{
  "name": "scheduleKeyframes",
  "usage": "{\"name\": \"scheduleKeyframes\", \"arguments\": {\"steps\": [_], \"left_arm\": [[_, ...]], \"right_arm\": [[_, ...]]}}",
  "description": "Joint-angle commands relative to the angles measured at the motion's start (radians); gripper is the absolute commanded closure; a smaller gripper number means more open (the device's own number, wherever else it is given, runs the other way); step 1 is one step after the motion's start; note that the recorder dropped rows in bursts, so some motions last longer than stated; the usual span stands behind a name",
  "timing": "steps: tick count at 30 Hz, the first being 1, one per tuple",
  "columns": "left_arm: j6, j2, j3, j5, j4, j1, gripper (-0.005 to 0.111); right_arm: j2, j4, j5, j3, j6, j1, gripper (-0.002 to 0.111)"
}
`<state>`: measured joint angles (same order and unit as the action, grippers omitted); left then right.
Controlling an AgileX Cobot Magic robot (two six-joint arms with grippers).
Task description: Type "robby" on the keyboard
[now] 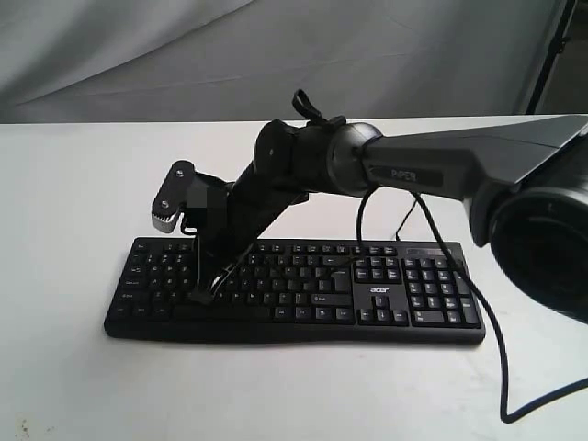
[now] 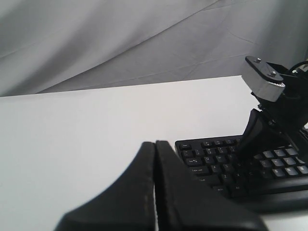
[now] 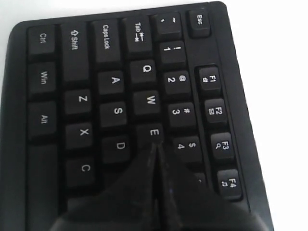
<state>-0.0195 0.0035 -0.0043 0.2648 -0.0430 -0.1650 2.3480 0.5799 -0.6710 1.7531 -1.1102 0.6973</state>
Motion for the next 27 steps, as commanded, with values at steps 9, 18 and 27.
{"name": "scheduleKeyframes", "arguments": {"steps": [9,18,27], "left_arm": [[-0.003,-0.003,0.004,-0.005,-0.005,-0.006,0.107],[-0.003,-0.003,0.004,-0.005,-0.005,-0.006,0.107],[-0.003,-0.003,0.004,-0.005,-0.005,-0.006,0.107]], "right_arm": [[-0.078,-0.069,-0.098,-0.001,0.038,-0.036,0.108],[-0.147,-0.091,-0.03,-0.137,0.026,-0.08,0.108],[-0.199,-0.005,0.009,-0.257,-0.067,-0.131,0.108]]}}
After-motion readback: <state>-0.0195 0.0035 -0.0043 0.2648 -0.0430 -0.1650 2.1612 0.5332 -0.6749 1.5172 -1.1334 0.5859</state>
